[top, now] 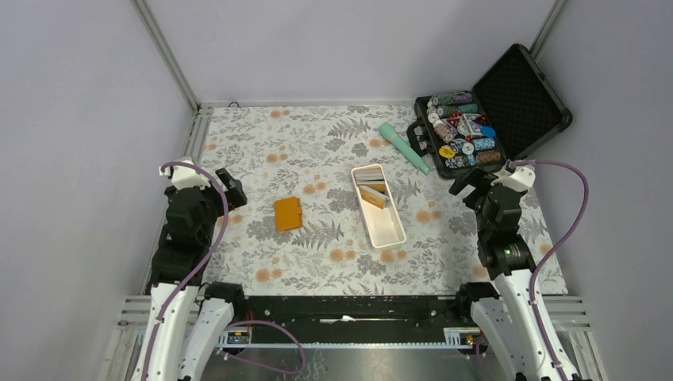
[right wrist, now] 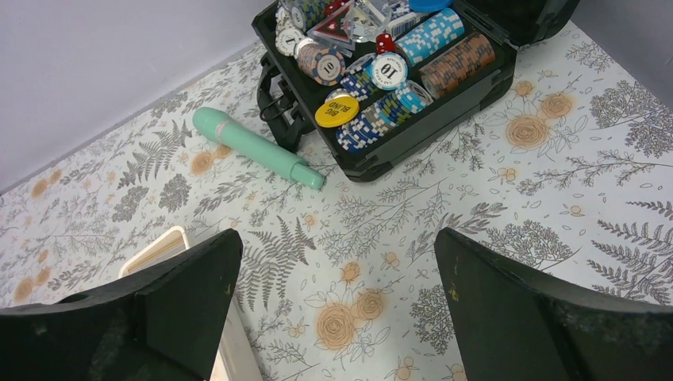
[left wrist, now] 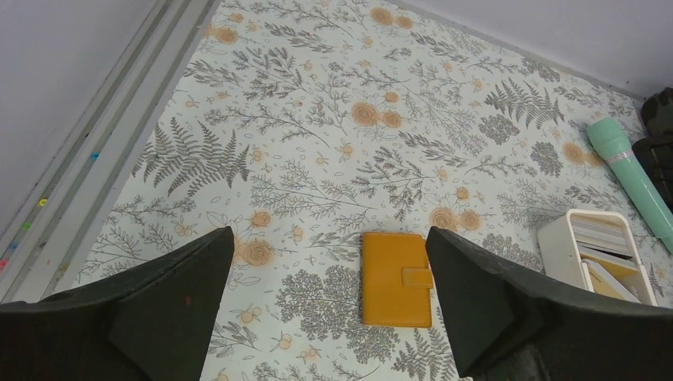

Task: Put the credit cards into the card holder
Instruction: Open the card holder at the center of the board.

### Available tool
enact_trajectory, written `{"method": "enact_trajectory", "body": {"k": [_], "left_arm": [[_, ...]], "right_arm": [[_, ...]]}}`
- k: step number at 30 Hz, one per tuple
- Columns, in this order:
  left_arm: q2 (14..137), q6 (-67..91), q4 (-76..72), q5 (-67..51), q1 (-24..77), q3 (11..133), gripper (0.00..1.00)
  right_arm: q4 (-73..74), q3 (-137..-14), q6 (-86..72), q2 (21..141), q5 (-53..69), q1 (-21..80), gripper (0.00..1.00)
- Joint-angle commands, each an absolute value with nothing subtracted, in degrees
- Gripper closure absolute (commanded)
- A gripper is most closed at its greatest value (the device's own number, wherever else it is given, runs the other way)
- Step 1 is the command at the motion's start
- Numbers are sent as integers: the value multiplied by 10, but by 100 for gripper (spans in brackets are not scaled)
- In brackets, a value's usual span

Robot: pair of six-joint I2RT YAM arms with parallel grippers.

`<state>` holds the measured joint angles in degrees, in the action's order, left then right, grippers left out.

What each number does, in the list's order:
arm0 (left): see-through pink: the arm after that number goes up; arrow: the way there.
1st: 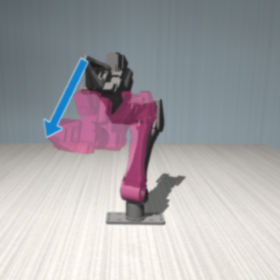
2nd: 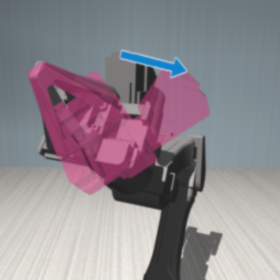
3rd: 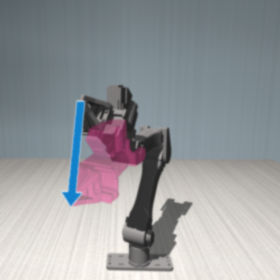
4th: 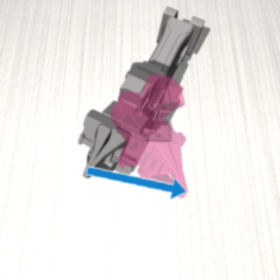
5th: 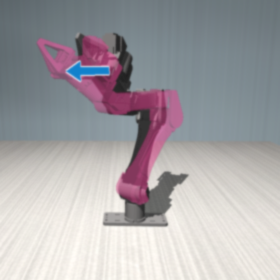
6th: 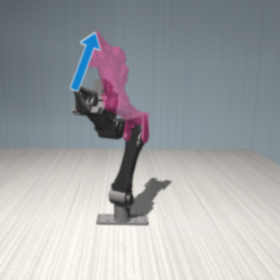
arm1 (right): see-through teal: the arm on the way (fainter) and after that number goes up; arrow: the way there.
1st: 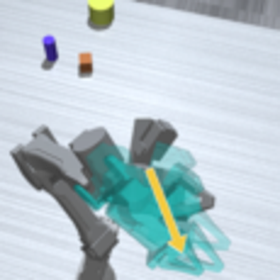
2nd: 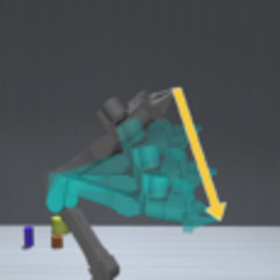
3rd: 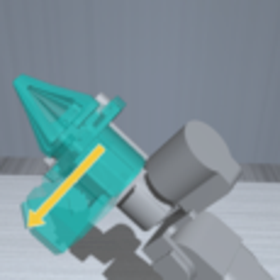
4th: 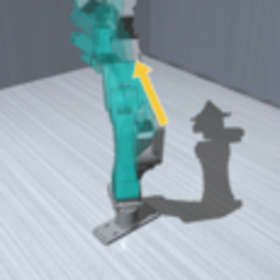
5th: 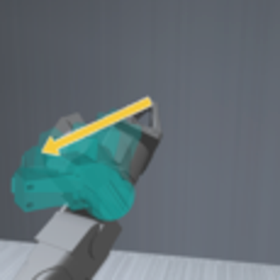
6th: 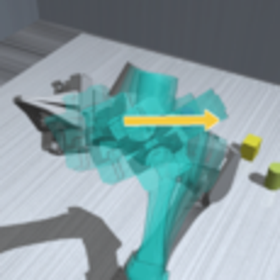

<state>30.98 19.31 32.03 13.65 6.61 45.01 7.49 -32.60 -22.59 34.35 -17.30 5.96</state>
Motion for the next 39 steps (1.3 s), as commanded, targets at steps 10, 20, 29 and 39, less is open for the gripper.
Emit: {"method": "enact_trajectory", "body": {"k": [10, 20, 29, 39], "left_arm": [[324, 205, 317, 134, 64, 474, 1], [385, 320, 348, 154, 145, 439, 1], [607, 389, 302, 318, 396, 464, 1], [826, 388, 307, 389, 472, 532, 1]], "right_arm": [[71, -326, -227, 324, -196, 59, 0], [91, -340, -230, 334, -137, 59, 0], [91, -342, -246, 396, -42, 59, 0], [94, -334, -249, 392, -32, 59, 0]]}}
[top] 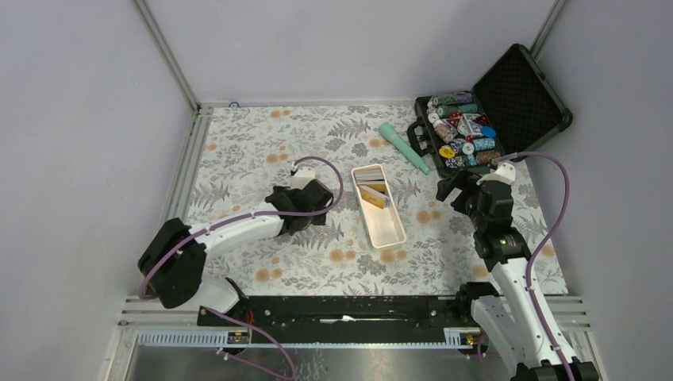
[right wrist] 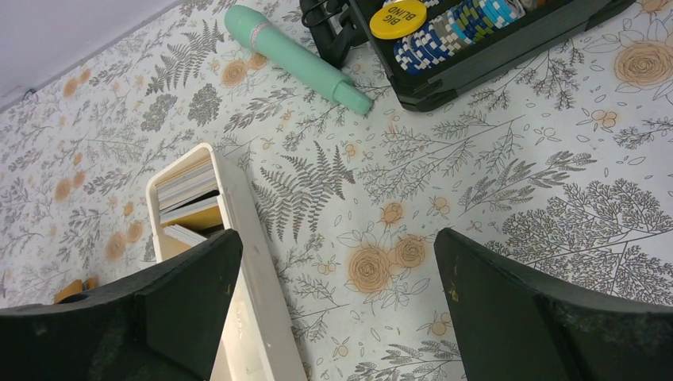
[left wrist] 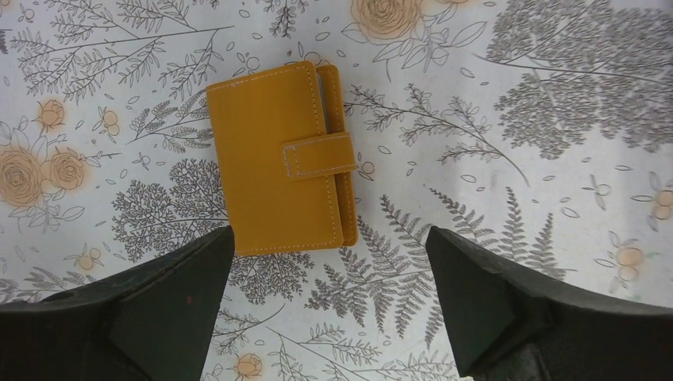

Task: Put the credit cards into the card holder
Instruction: Open the card holder at the center of the board.

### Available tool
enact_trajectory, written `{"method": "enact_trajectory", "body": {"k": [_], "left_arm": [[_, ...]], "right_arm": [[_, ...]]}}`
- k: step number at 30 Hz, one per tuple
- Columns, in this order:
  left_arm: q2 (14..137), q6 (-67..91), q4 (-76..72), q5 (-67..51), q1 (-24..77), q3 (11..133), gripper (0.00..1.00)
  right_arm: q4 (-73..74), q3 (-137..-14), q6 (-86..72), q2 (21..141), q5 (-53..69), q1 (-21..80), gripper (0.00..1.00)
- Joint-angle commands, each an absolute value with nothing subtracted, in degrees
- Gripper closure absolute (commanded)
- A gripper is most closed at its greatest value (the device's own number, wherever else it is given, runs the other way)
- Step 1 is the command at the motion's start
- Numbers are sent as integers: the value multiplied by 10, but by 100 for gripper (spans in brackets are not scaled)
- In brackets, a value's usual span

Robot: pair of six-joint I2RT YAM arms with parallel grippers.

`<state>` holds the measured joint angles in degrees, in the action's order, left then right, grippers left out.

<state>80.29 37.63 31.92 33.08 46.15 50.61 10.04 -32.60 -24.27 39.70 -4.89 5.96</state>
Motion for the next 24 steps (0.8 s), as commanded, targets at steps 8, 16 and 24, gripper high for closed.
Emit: {"method": "enact_trajectory", "body": {"k": [8, 16, 24], "left_arm": [[885, 377, 272, 390, 474, 504, 9], [909, 387, 265, 395, 474, 490, 31], [928, 385, 258, 386, 472, 489, 45]], "right_arm": [[78, -315, -251, 387, -3, 59, 0], [77, -302, -247, 367, -2, 59, 0], [78, -305, -248, 372, 13, 58, 0]]}}
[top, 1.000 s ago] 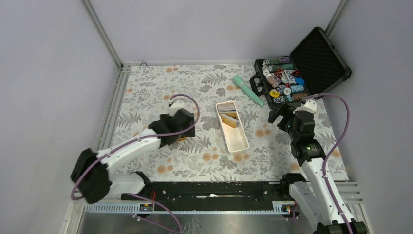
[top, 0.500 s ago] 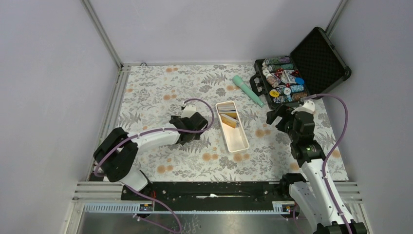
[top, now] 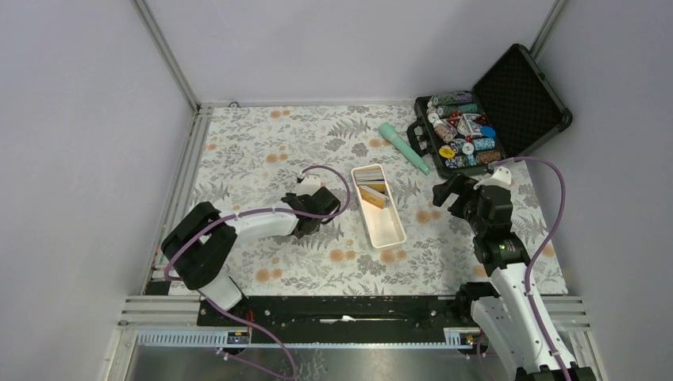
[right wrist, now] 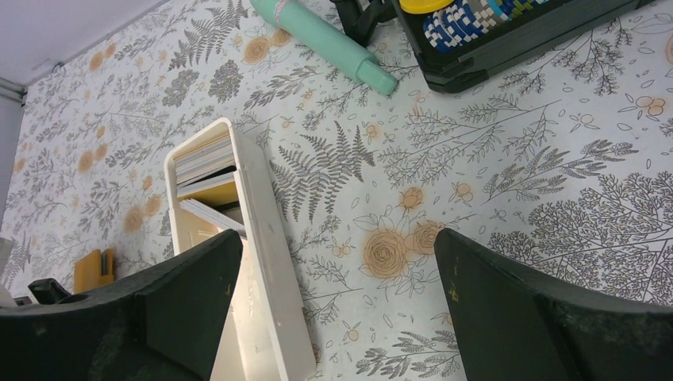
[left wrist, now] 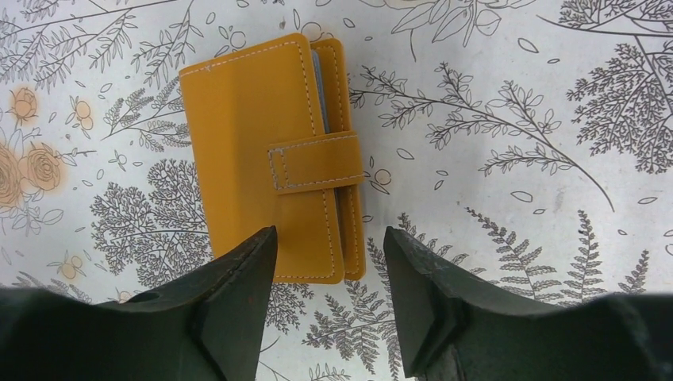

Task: Put the credit cards into the card holder
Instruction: Open the card holder at the center of the board.

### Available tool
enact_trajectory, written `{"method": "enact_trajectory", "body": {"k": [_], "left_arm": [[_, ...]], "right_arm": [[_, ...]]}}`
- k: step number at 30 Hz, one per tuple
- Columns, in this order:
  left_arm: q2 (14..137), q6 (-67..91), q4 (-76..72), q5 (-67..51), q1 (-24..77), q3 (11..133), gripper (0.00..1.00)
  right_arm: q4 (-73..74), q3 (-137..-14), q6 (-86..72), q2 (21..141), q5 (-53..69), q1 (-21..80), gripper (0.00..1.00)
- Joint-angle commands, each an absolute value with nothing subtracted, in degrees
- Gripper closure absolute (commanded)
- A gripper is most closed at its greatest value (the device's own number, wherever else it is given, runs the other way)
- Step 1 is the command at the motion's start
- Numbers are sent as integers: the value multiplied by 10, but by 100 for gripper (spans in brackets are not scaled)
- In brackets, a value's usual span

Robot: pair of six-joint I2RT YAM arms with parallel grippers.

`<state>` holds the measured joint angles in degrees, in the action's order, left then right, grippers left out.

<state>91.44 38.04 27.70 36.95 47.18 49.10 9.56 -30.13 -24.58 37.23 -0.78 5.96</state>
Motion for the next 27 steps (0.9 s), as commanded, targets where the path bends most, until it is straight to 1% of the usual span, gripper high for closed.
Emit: {"method": "enact_trajectory", "body": {"k": [1, 3, 5, 8, 14, 17, 23, 27], "left_arm": [[930, 385, 258, 385, 472, 489, 47], [928, 387, 260, 385, 472, 487, 53], [923, 388, 262, 387, 472, 484, 56], [915, 385, 263, 392, 472, 478, 65], [895, 380, 279, 398, 472, 478, 90], [872, 371, 291, 400, 473, 482, 100], [804, 343, 302, 382, 473, 485, 100], [761, 335, 314, 341, 458, 487, 100]], "right_arm": [[79, -305, -248, 372, 13, 59, 0], [80, -306, -247, 372, 13, 59, 0], [79, -306, -246, 372, 13, 59, 0], [80, -307, -246, 373, 13, 59, 0], [79, -309, -246, 376, 14, 59, 0], [80, -310, -244, 377, 15, 59, 0], [77, -312, -233, 387, 43, 59, 0], [37, -314, -228, 417, 162, 60, 0]]}}
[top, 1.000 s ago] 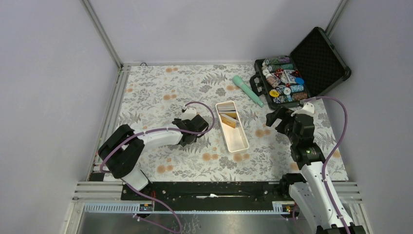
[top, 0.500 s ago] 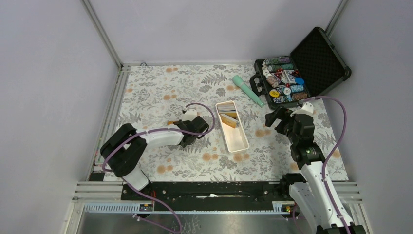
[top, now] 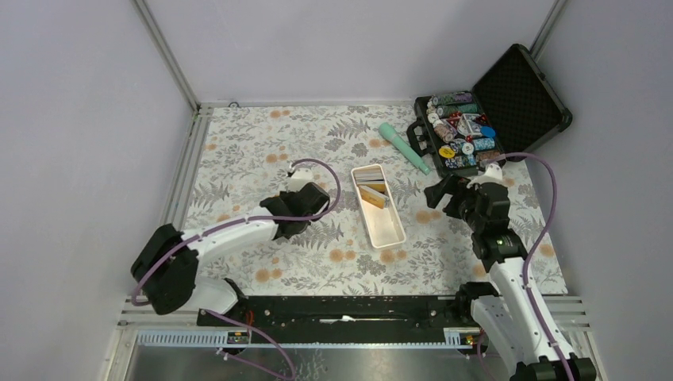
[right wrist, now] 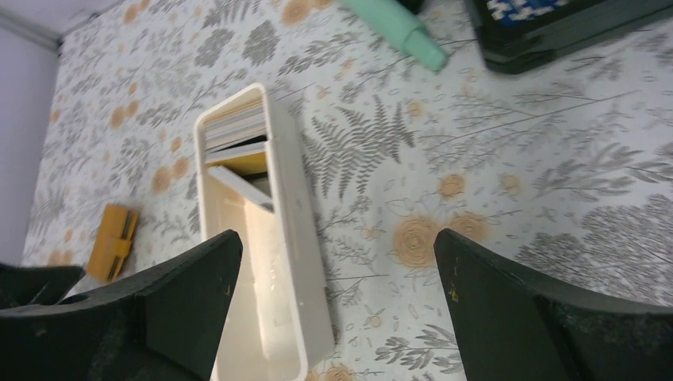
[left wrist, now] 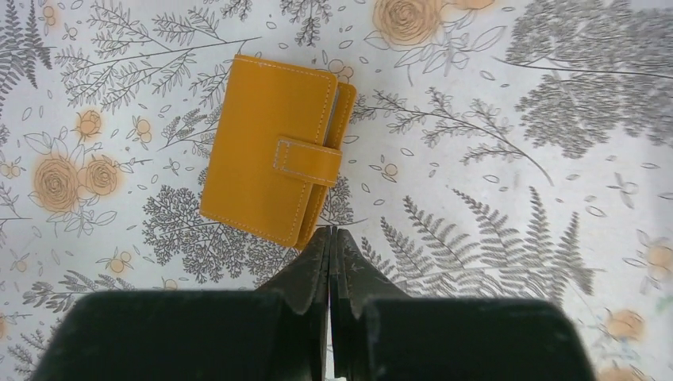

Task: Put the credit cards into the card holder
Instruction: Open the card holder at the center of the board.

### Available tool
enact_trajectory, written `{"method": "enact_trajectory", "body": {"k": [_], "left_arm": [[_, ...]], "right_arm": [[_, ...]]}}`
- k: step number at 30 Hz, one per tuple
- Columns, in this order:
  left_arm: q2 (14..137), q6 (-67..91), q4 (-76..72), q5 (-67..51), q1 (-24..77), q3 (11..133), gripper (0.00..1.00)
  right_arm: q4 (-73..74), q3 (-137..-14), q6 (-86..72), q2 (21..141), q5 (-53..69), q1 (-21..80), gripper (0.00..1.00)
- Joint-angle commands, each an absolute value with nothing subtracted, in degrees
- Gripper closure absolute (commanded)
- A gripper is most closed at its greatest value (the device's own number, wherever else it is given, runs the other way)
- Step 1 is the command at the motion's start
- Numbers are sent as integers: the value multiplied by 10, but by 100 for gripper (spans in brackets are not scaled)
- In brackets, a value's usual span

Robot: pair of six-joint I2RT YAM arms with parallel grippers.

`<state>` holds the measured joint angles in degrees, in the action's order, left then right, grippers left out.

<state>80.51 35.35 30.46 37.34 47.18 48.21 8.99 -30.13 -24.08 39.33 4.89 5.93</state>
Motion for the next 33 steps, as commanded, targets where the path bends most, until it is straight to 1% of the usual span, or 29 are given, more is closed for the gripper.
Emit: {"method": "enact_trajectory", "body": {"k": [1, 2, 3, 4, 5, 6, 7, 9, 11, 15, 19, 22, 25, 28, 31, 33], "left_arm": [[752, 332, 307, 310, 439, 482, 93], [745, 329, 299, 272, 411, 475, 81], [737, 329, 293, 244, 383, 467, 70], [729, 329, 289, 227, 361, 461, 52], [720, 329, 286, 217, 341, 455, 38], [709, 329, 281, 207, 324, 449, 28], [698, 329, 272, 190, 305, 441, 21], [677, 336, 240, 138, 255, 417, 14], [666, 346, 206, 84, 201, 395, 12], [668, 363, 151, 19, 132, 365, 12], [696, 369, 112, -14, 86, 354, 13], [717, 365, 84, -28, 66, 350, 16], [743, 357, 83, -30, 61, 364, 19], [770, 356, 83, -43, 61, 374, 21], [792, 356, 80, -65, 61, 377, 30], [796, 357, 79, -71, 61, 373, 32]], "right_arm": [[32, -319, -230, 432, 185, 60, 0], [34, -329, -231, 449, 207, 60, 0], [37, -345, -234, 468, 225, 62, 0], [39, -358, -239, 486, 241, 67, 0], [40, -371, -245, 503, 257, 76, 0], [38, -384, -256, 518, 264, 90, 0], [35, -394, -269, 528, 262, 112, 0], [18, -413, -293, 549, 238, 176, 0], [-13, -426, -325, 582, 208, 243, 2], [-108, -429, -416, 651, 189, 333, 9], [-152, -450, -450, 725, 143, 408, 9], [-181, -462, -466, 783, 125, 436, 10], [-191, -485, -468, 848, 120, 451, 18], [-207, -522, -476, 922, 125, 457, 20], [-206, -571, -481, 998, 141, 462, 22], [-200, -605, -482, 1042, 152, 467, 24]]}}
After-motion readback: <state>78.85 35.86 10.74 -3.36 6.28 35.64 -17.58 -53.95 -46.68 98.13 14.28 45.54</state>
